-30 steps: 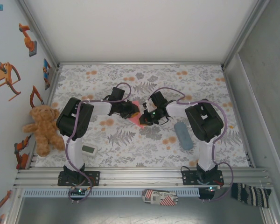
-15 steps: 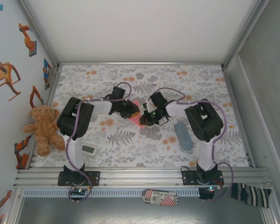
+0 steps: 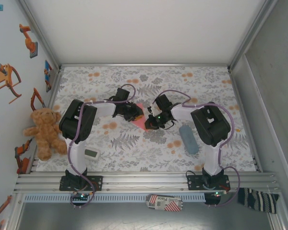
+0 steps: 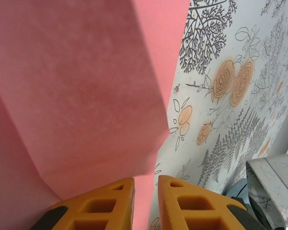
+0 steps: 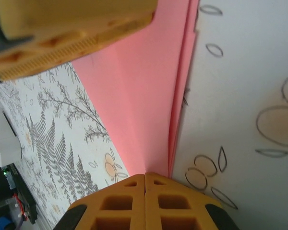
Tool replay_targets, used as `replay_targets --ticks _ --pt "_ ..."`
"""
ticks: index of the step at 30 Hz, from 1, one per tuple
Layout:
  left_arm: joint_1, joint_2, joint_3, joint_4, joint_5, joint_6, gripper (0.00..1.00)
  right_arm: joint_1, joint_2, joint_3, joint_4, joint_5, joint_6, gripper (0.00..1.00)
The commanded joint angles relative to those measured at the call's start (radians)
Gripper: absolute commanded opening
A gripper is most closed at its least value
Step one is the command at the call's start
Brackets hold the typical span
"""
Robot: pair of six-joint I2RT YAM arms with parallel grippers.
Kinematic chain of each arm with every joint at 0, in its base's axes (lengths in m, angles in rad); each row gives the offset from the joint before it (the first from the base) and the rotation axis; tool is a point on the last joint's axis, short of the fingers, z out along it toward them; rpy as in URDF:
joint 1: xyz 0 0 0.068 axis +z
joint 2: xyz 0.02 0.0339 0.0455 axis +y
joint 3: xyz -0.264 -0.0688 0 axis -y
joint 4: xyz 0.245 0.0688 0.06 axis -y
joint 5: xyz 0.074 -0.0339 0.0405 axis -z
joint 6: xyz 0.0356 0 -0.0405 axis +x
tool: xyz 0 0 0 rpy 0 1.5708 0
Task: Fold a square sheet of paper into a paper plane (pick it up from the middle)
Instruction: Fourth fold the wing at the center of the table.
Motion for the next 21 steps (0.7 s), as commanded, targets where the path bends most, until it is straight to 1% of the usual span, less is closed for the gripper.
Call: replay_targets --ticks 1,6,10,15,17,21 --pt "0.014 0.084 -0.033 -0.144 -0.104 -0.007 0.22 0.007 -0.030 -0.066 -0.137 -0.031 -0.040 0.06" --pt "0.016 0.086 -0.032 -0.144 -0.100 -0.007 0.22 0.007 -0.068 -0.102 -0.198 0.003 -0.070 0.06" --pt "0.016 0.085 -0.032 -0.138 -0.090 -0.006 0.22 0.007 -0.114 -0.113 -0.209 0.012 -0.070 0.06" --pt "0.014 0.079 -0.029 -0.131 -0.079 -0.006 0.22 0.006 -0.204 -0.092 -0.116 0.005 -0.051 0.05" --pt "0.012 0.077 -0.026 -0.131 -0.077 -0.007 0.22 0.007 -0.196 -0.066 -0.080 0.010 -0.033 0.05" --pt "0.012 0.073 -0.020 -0.127 -0.073 -0.009 0.22 0.013 -0.122 0.001 -0.046 0.030 0.005 0.04"
